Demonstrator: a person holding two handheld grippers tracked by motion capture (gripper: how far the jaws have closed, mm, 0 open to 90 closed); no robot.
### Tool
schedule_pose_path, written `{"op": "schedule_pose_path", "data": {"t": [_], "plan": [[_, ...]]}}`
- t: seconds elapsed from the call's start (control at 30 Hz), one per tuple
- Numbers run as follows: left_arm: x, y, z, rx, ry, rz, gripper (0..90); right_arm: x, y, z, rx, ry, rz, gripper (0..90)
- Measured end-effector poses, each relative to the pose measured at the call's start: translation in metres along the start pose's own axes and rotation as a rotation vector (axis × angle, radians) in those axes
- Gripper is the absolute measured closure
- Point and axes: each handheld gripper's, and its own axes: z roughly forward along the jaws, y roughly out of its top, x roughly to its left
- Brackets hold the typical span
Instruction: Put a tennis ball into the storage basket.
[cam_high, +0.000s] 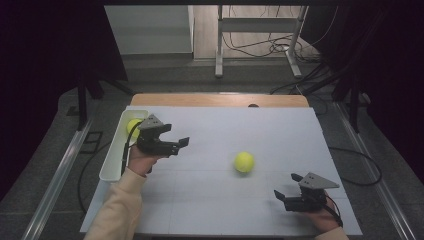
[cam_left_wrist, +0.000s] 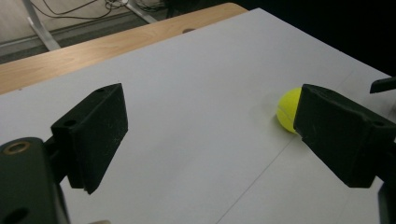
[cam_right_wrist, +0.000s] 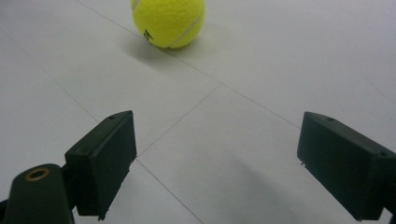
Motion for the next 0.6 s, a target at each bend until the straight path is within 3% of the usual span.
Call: {"op": "schedule_pose_path", "data": {"t": [0.33,0.6], "plan": [[-0.010,-0.001,0.007,0.019,-0.027,0.023,10.6,0.001,0.001,0.000,0.002,-0.005,-0.002,12.1],[-0.013,-0.001,0.010,0.010,-0.048,0.015,10.9,0.001,0.002,0.002,0.004,-0.009,0.007,12.1]]}}
